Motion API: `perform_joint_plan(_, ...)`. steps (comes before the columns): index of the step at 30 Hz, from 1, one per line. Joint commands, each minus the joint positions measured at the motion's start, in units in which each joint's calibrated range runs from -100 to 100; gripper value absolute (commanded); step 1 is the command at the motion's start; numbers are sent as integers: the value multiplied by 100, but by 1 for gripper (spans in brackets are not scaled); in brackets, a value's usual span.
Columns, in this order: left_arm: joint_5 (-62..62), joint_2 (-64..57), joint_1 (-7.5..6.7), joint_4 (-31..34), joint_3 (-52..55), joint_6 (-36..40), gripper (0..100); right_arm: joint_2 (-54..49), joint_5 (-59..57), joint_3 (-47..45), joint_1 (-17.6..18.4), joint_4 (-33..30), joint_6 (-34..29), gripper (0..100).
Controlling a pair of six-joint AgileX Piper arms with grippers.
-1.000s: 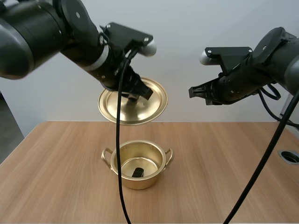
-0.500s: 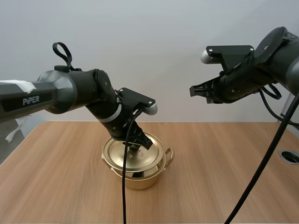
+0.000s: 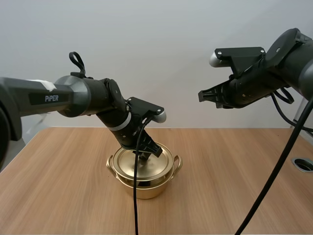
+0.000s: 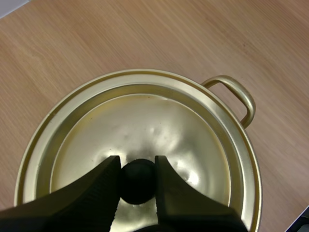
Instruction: Open the pot, put the car inside, and close it
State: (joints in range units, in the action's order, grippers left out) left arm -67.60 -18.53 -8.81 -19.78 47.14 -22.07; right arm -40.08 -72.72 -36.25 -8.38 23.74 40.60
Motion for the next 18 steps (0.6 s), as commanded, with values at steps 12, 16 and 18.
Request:
perform_joint_plan(12, 63, 3, 5, -16, 7, 54, 69, -3, 18, 7, -1, 0, -2, 0)
perform_joint_plan(16, 60, 3, 5, -16, 7, 54, 68, -3, 18, 7, -1, 0, -2, 0)
perform_joint_plan(18, 68, -66, 5, 58, -40, 54, 65, -3, 16, 7, -1, 44, -2, 0)
